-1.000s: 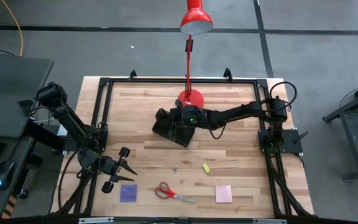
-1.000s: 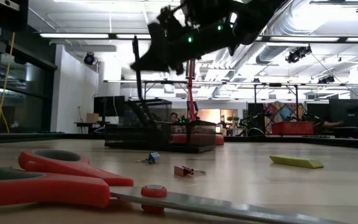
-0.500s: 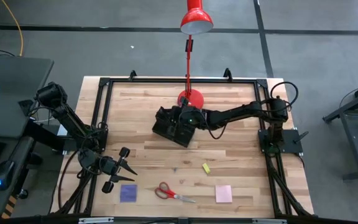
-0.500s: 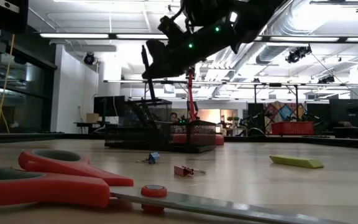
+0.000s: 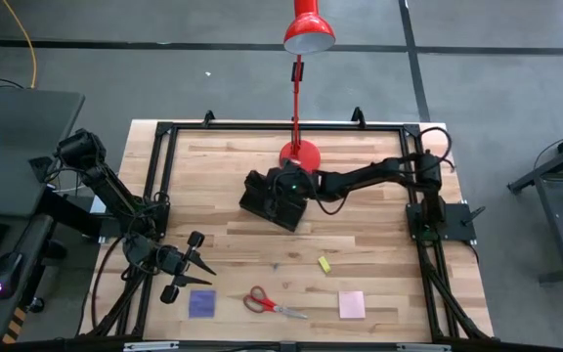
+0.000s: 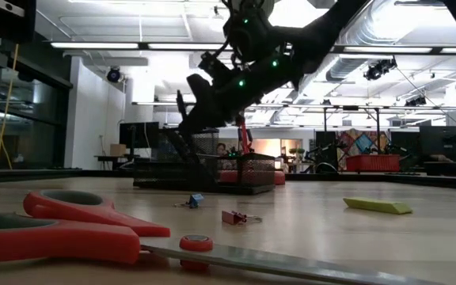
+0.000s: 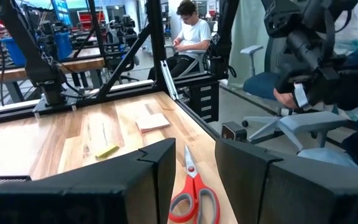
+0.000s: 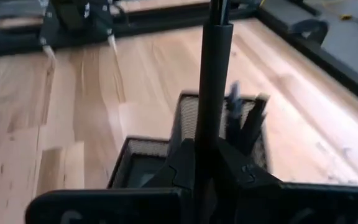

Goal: Pick and place office supplies into organizer
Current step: Put the black pen into the desk organizer, then put the orange scissors into the desk organizer

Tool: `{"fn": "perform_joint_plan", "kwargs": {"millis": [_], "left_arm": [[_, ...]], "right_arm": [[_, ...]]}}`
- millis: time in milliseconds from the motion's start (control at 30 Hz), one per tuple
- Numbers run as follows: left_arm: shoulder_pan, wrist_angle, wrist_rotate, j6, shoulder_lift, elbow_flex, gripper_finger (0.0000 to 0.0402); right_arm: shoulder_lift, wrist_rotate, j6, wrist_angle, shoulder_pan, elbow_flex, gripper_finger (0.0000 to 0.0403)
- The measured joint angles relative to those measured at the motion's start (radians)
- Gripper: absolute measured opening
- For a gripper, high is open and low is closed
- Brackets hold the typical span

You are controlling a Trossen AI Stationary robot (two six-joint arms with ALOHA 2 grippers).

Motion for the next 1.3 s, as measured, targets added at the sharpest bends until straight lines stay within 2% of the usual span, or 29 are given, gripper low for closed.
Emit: {"fn": "perform_joint_plan", "kwargs": {"millis": [133,200,400,567,700,867,967,1300], "left_arm": [[0.000,0.001,0.000,-0.003,0.000,0.000,0.0104],[0.000,0.002,0.000,-0.003,0.000,0.000,0.0104],[0.000,0.003,0.014,-0.003,0.000,0.000,0.0104],[0.000,-0.002,0.014,-0.004,0.000,0.000,0.0104],[0.000,-0.018,0.014,-0.004,0.000,0.000,0.0104],[0.000,-0.024,0.013,-0.007,0.000,0.001,0.0104],[0.000,-0.033,-0.024,-0.021,0.000,0.001,0.0104],[0.000,-0.123,-0.095,-0.054,0.000,0.001,0.0104]], "right_arm": [[0.008,0.014,-0.003,0.025,0.013,0.000,0.0014],[0.008,0.015,0.004,0.027,0.014,0.000,0.0027],[0.008,0.119,0.001,0.030,0.014,0.000,0.0121],[0.008,0.094,-0.013,0.069,0.014,0.000,0.0192],[0.005,0.094,-0.084,0.121,0.035,0.000,0.0224],[-0.032,0.120,-0.154,0.167,0.097,0.004,0.0229],[-0.058,0.144,-0.158,0.157,0.143,0.004,0.0224],[-0.085,0.191,-0.072,0.041,0.337,0.004,0.0204]]}}
